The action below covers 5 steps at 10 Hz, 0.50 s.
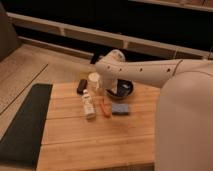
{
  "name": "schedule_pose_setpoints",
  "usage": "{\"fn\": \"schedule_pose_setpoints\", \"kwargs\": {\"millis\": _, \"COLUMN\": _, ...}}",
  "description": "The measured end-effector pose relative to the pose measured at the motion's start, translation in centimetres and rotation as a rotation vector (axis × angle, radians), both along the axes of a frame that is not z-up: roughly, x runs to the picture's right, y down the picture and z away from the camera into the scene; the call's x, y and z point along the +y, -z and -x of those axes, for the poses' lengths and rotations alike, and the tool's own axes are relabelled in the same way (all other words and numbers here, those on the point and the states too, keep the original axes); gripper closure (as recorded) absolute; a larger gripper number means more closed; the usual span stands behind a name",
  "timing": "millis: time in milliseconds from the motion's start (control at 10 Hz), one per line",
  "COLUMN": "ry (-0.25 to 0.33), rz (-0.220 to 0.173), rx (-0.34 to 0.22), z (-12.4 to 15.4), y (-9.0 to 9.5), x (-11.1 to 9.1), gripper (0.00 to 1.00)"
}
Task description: Place the pepper on the white sponge
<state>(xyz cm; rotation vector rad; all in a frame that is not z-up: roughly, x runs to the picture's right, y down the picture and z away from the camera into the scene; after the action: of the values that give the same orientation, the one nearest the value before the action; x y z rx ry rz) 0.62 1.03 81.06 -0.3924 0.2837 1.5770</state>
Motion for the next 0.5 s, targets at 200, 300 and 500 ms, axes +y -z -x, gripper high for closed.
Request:
{"fn": "schedule_pose_setpoints", "kwargs": {"millis": 200, "ry": 0.025, "rz": 0.005, "rx": 0.027, "z": -0.7, "y": -0.2, "x": 0.2, "gripper": 0.35}}
{"fn": "schedule_pose_setpoints", "kwargs": {"millis": 300, "ry": 0.044, "rz": 0.018, "rx": 0.06, "z": -1.4, "y": -0.7, "x": 0.9, "gripper": 0.35}}
{"fn": "schedule_pose_setpoints", "kwargs": {"millis": 500, "ry": 0.069, "rz": 0.04, "rx": 0.104, "z": -1.9, "y": -1.8, "x": 2.0, "gripper": 0.35}}
